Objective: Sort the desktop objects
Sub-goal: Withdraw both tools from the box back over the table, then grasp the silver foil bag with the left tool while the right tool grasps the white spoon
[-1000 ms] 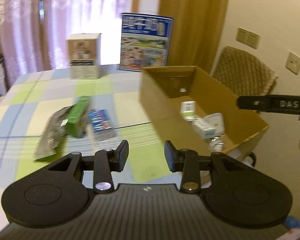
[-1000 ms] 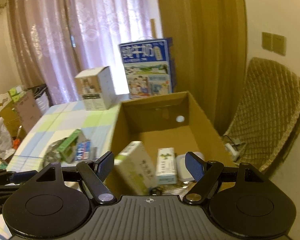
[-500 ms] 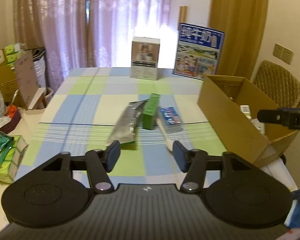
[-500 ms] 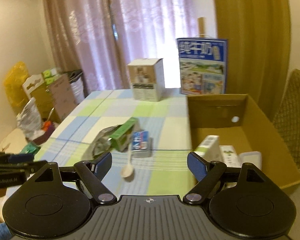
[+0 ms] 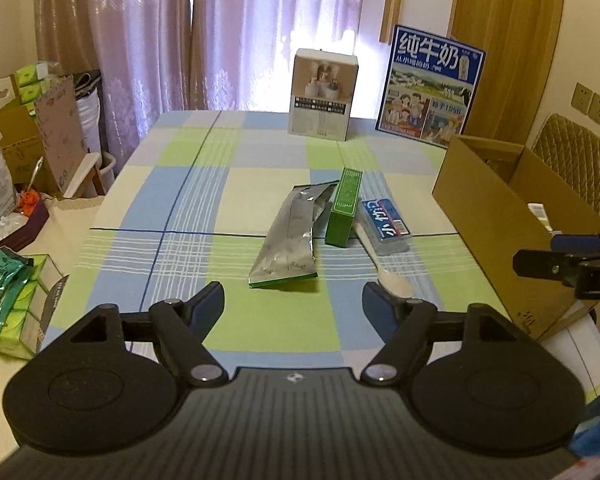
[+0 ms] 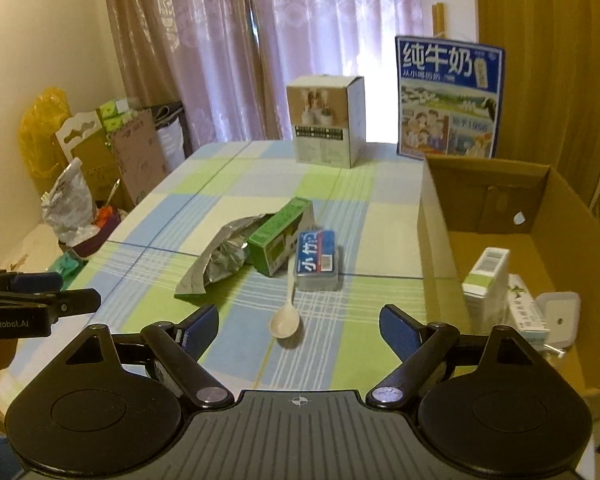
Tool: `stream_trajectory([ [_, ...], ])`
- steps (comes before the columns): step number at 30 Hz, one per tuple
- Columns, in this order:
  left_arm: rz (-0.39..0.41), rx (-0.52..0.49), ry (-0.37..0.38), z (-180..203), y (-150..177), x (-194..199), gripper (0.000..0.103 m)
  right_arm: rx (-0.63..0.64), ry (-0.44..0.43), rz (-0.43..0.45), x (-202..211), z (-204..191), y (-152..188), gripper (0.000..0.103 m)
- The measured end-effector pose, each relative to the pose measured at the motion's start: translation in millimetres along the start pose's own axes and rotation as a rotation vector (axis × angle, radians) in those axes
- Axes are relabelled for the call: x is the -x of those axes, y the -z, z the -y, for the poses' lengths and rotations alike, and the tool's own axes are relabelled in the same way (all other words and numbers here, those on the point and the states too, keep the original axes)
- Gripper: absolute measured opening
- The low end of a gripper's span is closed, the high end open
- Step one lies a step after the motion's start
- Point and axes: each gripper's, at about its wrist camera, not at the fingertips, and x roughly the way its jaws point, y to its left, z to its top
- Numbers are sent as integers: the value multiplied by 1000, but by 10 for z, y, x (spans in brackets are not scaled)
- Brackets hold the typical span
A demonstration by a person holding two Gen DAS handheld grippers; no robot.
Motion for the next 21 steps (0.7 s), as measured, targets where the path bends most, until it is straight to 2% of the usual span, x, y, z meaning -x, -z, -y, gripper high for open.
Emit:
stream_trajectory([
  [10,-62,-33,19,-34,-140,-659,73,-19,-15,-70,-626,147,-39,86],
  [21,-105,-58,26,-84,-218,-1232,74,-3,-41,-178,-1230,188,153,85],
])
